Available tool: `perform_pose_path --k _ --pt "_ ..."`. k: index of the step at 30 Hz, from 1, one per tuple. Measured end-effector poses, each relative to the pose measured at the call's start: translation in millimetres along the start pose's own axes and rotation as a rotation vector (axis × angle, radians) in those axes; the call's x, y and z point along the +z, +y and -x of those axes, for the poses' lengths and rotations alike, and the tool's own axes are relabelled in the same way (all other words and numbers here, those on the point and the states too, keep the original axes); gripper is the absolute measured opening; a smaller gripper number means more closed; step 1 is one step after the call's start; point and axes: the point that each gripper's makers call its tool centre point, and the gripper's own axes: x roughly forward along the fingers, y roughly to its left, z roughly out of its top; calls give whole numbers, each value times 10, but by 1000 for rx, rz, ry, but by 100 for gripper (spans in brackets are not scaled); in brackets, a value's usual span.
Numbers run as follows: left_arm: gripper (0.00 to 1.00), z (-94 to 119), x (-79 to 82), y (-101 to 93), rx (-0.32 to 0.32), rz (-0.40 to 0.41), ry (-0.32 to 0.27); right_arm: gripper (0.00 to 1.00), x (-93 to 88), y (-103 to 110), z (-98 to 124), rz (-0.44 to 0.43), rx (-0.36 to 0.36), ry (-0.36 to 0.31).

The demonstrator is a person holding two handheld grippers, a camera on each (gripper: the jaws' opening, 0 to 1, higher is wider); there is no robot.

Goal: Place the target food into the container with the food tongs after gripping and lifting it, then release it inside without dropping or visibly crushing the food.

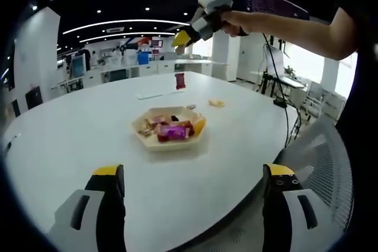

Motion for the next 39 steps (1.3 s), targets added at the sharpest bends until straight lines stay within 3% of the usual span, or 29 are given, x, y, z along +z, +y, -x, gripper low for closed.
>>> perform_pose_path --k 19,27,33,39 --pt "94 -3 -25 -9 0 -6 15 27 -235 -178 27 -3 -32 45" --pt "92 -8 -43 -19 -1 -17 27 27 -562 -373 -19 -35 -66 109" --pt "92 5 11 24 16 -5 -5 27 -781 -540 -77 -52 -94 152" --pt "93 -19 -56 3 3 1 30 27 -979 -760 -151 -122 -105 180"
